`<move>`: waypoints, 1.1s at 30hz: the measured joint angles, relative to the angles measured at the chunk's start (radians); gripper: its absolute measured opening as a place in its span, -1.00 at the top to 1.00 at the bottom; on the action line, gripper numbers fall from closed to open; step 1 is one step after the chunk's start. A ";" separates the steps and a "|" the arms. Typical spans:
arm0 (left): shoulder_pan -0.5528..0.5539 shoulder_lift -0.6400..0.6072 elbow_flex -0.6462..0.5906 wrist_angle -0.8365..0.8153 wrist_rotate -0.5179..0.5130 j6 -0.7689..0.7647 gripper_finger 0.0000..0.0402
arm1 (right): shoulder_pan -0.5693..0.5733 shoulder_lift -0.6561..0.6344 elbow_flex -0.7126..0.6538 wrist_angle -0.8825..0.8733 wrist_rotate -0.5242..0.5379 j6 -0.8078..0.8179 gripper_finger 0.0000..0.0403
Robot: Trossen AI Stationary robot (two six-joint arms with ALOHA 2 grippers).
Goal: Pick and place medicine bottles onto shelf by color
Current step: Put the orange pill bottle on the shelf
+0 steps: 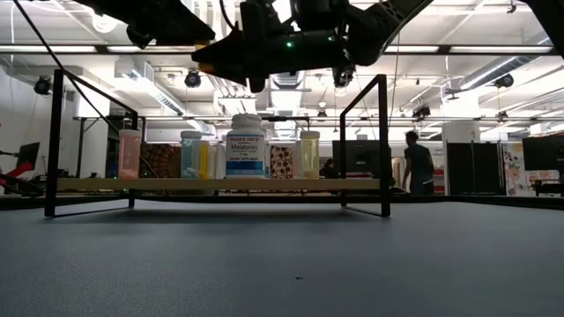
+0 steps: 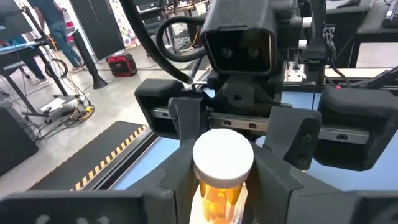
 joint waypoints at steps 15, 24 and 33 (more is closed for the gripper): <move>-0.003 -0.069 0.005 -0.071 -0.107 -0.023 0.45 | -0.017 -0.112 0.000 -0.234 0.041 -0.021 0.08; -0.002 -0.040 -0.001 -0.408 -0.215 -0.397 0.45 | -0.018 -0.181 0.000 -0.419 0.132 -0.032 0.08; 0.000 0.068 -0.002 -0.507 -0.216 -0.551 0.44 | -0.018 -0.187 0.000 -0.441 0.132 -0.029 0.08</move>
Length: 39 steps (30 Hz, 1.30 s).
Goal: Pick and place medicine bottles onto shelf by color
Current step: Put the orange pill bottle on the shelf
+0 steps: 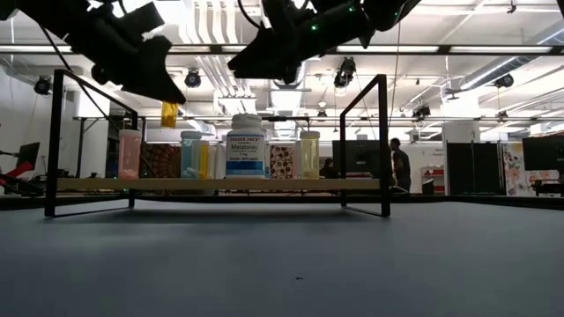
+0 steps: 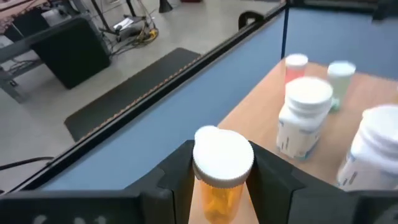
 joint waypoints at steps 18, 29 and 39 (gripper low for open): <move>0.001 0.052 0.044 0.009 0.007 -0.062 0.44 | 0.000 -0.054 0.001 -0.072 -0.001 -0.094 0.08; 0.006 0.063 0.018 0.007 0.007 -0.128 0.44 | 0.000 -0.068 0.036 -0.174 -0.001 -0.096 0.12; 0.008 0.049 0.088 0.006 0.011 -0.065 0.44 | 0.000 -0.077 0.035 -0.229 -0.001 -0.127 0.13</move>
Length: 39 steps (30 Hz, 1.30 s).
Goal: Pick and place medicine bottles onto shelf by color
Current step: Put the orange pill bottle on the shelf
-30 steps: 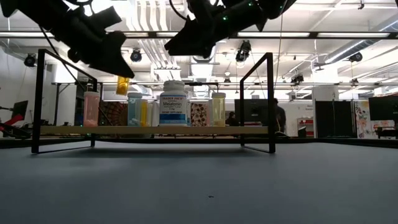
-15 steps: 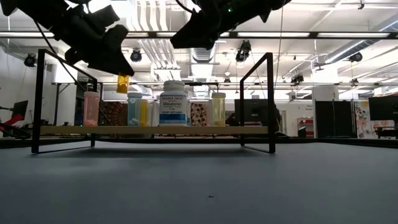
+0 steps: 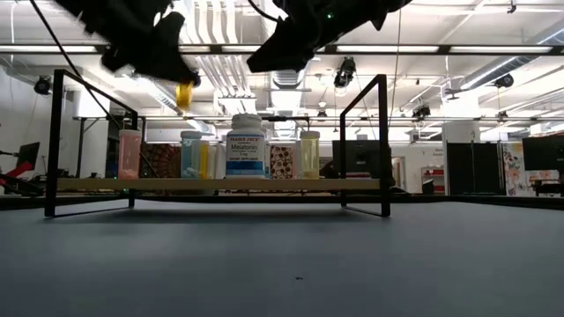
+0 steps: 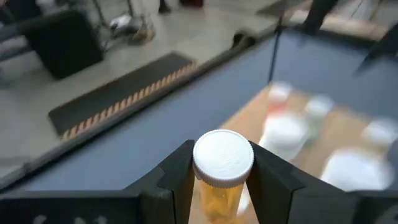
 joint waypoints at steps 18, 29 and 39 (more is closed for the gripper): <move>-0.002 -0.082 0.107 -0.076 0.037 0.200 0.44 | -0.005 0.124 0.168 0.031 -0.032 -0.016 0.09; -0.003 -0.097 0.105 0.037 0.057 0.223 0.44 | -0.017 0.194 0.168 0.177 -0.056 0.014 -0.09; -0.003 -0.118 0.105 0.062 0.062 0.236 0.44 | -0.015 0.240 0.167 0.269 -0.057 0.040 -0.09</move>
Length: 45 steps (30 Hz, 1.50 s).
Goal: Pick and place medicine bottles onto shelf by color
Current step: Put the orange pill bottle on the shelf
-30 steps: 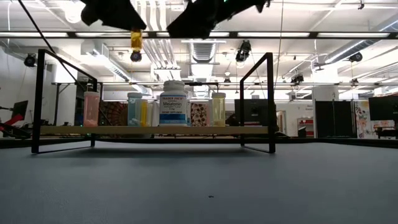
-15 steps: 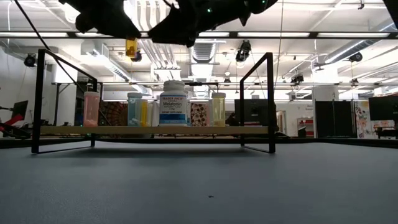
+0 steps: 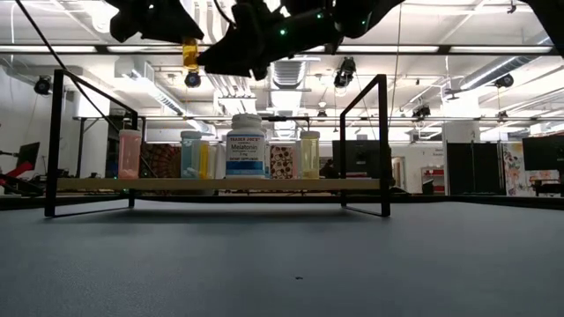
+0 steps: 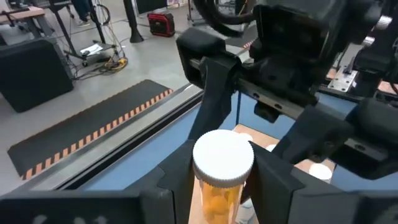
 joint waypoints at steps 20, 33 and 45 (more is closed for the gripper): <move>-0.003 0.034 -0.040 -0.160 0.089 0.145 0.44 | -0.002 -0.059 0.000 -0.092 -0.094 -0.092 -0.09; 0.006 0.045 -0.046 -0.161 0.042 0.073 0.44 | -0.002 -0.009 -0.003 0.005 -0.104 -0.001 -0.09; 0.005 0.119 -0.045 -0.250 0.052 -0.123 0.44 | -0.002 -0.015 -0.003 -0.128 -0.103 -0.010 -0.09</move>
